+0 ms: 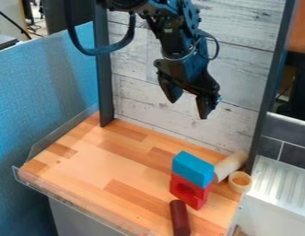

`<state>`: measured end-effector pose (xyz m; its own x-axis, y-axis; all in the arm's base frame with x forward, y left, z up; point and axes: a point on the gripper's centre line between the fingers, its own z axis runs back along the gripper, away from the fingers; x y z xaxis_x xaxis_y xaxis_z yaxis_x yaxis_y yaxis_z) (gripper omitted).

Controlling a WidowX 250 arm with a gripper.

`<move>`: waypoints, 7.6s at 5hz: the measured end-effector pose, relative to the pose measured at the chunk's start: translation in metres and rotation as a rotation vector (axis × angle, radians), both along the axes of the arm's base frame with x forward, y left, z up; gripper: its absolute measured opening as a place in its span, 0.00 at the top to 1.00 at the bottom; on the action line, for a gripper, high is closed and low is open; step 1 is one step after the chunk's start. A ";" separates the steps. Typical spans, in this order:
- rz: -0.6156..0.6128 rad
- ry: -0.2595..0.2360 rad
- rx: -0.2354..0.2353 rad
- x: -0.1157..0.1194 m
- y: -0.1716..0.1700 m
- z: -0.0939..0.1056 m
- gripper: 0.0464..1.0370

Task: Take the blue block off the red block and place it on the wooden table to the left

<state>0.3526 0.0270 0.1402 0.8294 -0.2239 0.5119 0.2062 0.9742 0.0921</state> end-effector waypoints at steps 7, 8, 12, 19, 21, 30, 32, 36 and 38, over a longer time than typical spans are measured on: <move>0.674 0.089 -0.268 -0.013 -0.017 -0.048 0.04; 0.813 0.042 -0.388 -0.024 -0.017 -0.050 0.04; 1.345 -0.004 -0.315 -0.011 -0.011 -0.065 0.04; 1.508 0.031 -0.287 -0.001 0.000 -0.106 0.04; 1.509 0.046 -0.331 0.000 -0.006 -0.112 0.39; 0.376 0.159 -0.199 0.038 0.129 -0.139 0.48; 0.293 0.013 -0.162 0.051 0.129 -0.167 0.48; 0.383 0.089 -0.259 0.050 0.124 -0.149 0.03; 0.376 0.329 -0.215 0.032 0.127 -0.104 0.04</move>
